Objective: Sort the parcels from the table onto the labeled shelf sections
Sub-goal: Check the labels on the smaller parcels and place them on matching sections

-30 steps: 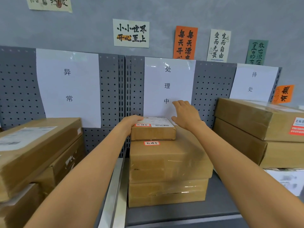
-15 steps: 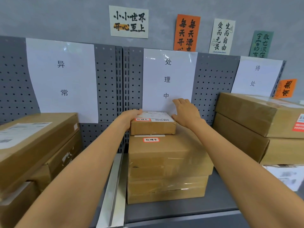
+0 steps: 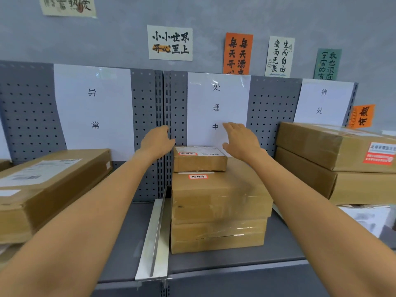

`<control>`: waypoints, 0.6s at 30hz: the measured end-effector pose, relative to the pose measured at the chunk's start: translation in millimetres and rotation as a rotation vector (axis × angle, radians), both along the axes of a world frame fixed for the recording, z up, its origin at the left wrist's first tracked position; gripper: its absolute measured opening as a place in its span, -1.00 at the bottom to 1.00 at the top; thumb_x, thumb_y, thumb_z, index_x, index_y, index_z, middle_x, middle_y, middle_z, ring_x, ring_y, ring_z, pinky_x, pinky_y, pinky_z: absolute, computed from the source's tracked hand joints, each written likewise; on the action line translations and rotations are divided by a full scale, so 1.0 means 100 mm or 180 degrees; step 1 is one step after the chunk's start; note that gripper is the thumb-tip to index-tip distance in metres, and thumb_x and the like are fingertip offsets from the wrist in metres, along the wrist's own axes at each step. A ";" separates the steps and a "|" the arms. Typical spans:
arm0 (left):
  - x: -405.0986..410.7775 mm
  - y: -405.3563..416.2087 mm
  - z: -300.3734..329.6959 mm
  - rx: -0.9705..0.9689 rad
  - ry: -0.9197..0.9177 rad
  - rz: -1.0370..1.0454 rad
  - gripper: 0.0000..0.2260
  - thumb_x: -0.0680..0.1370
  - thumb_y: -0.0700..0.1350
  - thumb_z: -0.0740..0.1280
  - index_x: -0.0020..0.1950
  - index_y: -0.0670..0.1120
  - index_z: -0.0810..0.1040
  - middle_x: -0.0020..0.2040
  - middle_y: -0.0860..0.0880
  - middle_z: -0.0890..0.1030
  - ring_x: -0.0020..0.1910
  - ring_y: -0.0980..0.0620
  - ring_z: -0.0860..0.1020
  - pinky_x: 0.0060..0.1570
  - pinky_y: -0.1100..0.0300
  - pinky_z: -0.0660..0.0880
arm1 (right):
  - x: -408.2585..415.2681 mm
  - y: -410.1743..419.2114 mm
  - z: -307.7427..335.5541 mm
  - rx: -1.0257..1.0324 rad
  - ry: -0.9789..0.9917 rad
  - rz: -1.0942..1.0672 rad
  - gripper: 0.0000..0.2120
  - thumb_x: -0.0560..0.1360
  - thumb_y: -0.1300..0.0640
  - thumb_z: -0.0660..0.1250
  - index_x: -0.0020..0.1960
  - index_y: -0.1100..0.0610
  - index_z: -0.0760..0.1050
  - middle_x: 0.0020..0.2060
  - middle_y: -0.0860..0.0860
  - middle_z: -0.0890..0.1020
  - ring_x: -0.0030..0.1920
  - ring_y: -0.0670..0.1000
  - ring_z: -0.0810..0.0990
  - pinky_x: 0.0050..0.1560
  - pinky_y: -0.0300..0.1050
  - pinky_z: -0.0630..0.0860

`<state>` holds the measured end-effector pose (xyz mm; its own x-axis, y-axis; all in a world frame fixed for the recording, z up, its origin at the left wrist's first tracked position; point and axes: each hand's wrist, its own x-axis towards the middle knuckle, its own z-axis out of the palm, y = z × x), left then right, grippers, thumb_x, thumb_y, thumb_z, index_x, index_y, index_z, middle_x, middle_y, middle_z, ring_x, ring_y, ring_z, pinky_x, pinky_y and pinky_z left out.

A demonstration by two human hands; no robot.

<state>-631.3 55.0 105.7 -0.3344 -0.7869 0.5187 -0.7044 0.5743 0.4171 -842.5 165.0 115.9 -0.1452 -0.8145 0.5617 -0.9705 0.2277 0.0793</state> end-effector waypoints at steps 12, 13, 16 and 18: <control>0.49 0.64 -0.32 -0.0811 -0.0987 0.0257 -0.60 0.55 -0.19 0.27 0.38 -0.20 0.36 0.32 -0.18 0.45 0.30 -0.18 0.38 0.09 -0.01 0.43 | 0.52 0.59 -0.24 -0.0136 0.0032 0.0029 -0.47 0.56 0.15 0.24 0.48 0.20 0.21 0.40 0.12 0.37 0.38 0.15 0.33 0.27 -0.02 0.34; 0.52 0.68 -0.31 -0.0852 -0.0933 0.0261 -0.61 0.55 -0.19 0.27 0.37 -0.20 0.37 0.30 -0.18 0.45 0.28 -0.18 0.38 0.09 0.00 0.43 | 0.56 0.63 -0.23 -0.0182 0.0034 0.0054 -0.49 0.56 0.15 0.24 0.48 0.20 0.22 0.39 0.11 0.38 0.38 0.15 0.33 0.26 -0.03 0.34; 0.61 0.82 -0.31 -0.0924 -0.0951 0.0224 -0.62 0.53 -0.20 0.27 0.35 -0.20 0.38 0.25 -0.18 0.48 0.22 -0.17 0.42 0.05 0.03 0.43 | 0.71 0.73 -0.27 -0.0168 0.0033 0.0137 -0.51 0.55 0.20 0.19 0.47 0.20 0.24 0.38 0.10 0.38 0.38 0.14 0.32 0.24 -0.05 0.33; 0.69 0.90 -0.33 -0.0943 -0.0979 0.0215 -0.62 0.53 -0.19 0.27 0.34 -0.20 0.39 0.23 -0.18 0.49 0.20 -0.17 0.43 0.04 0.06 0.41 | 0.82 0.80 -0.31 -0.0177 0.0046 0.0174 -0.49 0.55 0.20 0.19 0.48 0.20 0.22 0.39 0.11 0.37 0.39 0.14 0.31 0.28 -0.05 0.30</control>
